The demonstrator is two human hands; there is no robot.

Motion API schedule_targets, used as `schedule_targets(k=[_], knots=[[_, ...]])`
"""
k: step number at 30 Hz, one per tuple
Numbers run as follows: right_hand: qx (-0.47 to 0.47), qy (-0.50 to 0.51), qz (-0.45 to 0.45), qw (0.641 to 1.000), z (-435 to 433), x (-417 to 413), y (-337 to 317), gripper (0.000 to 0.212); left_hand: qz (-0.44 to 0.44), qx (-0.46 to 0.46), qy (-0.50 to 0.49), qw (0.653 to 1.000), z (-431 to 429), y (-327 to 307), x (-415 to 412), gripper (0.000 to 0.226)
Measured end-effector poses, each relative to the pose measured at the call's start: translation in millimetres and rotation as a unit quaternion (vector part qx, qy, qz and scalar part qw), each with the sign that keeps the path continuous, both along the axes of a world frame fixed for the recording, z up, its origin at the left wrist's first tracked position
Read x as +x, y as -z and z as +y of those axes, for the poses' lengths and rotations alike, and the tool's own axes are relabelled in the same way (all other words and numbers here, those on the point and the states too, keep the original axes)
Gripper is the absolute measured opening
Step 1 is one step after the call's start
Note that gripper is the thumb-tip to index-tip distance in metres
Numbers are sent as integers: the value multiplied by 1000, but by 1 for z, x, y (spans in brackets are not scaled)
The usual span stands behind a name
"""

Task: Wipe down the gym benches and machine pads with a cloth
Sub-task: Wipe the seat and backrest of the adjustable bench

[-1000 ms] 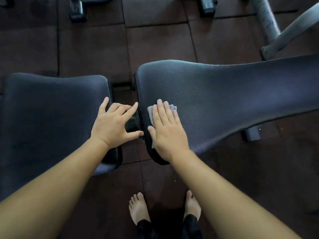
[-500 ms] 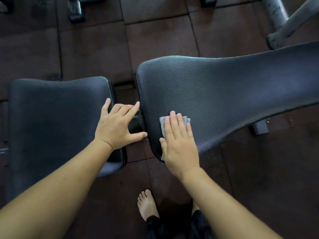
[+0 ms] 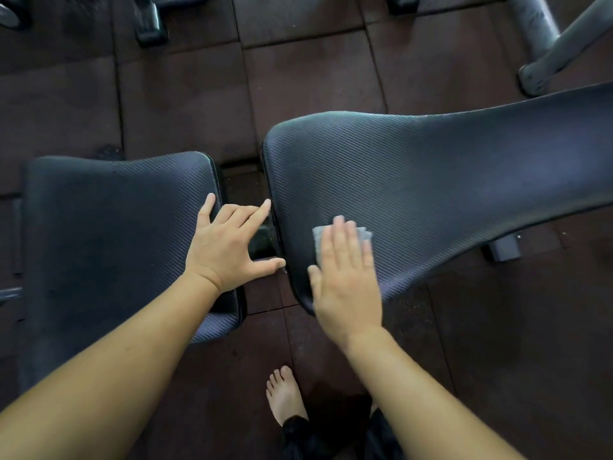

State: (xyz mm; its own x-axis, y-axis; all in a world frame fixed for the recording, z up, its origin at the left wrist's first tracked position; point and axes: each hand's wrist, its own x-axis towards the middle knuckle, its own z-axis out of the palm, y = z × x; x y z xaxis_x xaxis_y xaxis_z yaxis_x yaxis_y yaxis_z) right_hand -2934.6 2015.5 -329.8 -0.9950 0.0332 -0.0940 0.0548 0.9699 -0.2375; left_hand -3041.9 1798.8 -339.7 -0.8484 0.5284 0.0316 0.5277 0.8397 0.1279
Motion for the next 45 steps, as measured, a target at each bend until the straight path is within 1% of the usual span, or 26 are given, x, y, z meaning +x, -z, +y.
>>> schedule_targets(k=[2,3,4,6,8,10,11,12,13,15,16,17,18,20,22,24,25,26,28,30,31,34,37,41,43,45], knots=[[-12,-72,15,997,9,-1,3,63,2,-3,-1,1000,0,0,-1,105],[-5,-90,22,996,27,-4,5,61,1,-6,-1,1000,1,-1,0,105],[9,-87,21,996,49,-8,7,60,0,-7,-1,1000,1,-1,0,105],[31,-24,14,999,101,-21,9,61,1,-5,-1,1000,1,-1,0,104],[22,61,-11,998,136,-38,4,64,3,-5,0,1000,1,0,0,105],[11,134,-16,991,126,-54,2,66,5,-4,-1,1000,1,1,0,105],[17,149,-10,989,105,-60,-1,67,6,-4,0,1000,1,1,0,105],[27,136,-3,990,79,-63,-3,68,9,-2,0,1000,1,1,0,105],[29,91,0,995,49,-62,-3,67,12,0,0,1000,1,1,0,104],[12,-44,-8,999,4,-55,-4,65,15,5,3,1000,1,0,0,105],[4,-100,-7,995,-3,-57,-3,63,16,7,4,1000,1,0,-1,105],[-4,-131,-1,991,1,-68,-3,62,17,8,3,1000,1,0,-1,105],[-5,-140,6,990,11,-84,0,62,15,10,2,1000,1,0,-1,104],[10,-98,26,995,37,-122,4,60,12,14,0,1000,1,0,0,105],[9,-1,10,1000,58,-165,3,59,13,17,-2,1000,1,1,0,105],[-1,68,-12,998,50,-192,0,60,15,23,-4,1000,1,2,-1,105],[-2,79,-8,997,35,-193,-2,60,14,24,-4,1000,0,3,-1,106],[2,67,1,998,16,-187,-3,60,13,24,-4,1000,0,3,-1,106],[7,-12,19,1000,-19,-154,-3,60,5,22,-6,1000,0,2,-1,106],[-7,-94,-5,995,-35,-125,-5,60,-3,23,-9,1000,0,1,-1,104],[-14,-115,-19,993,-32,-126,-6,60,-4,25,-10,1000,0,0,-1,103],[-10,-118,-17,993,-18,-162,-4,61,3,30,-6,1000,0,0,-1,103],[-9,-84,-19,996,-19,-182,-2,57,3,28,-4,1000,0,1,-1,103],[-34,-77,-15,996,-24,-137,-6,59,-11,25,-7,1000,-1,0,-1,103],[-51,-90,-50,993,-22,-113,-10,62,-15,29,-9,999,-1,-1,-1,103],[-85,-95,-89,988,-16,-108,-18,67,-16,31,-10,999,0,-1,-1,103]])
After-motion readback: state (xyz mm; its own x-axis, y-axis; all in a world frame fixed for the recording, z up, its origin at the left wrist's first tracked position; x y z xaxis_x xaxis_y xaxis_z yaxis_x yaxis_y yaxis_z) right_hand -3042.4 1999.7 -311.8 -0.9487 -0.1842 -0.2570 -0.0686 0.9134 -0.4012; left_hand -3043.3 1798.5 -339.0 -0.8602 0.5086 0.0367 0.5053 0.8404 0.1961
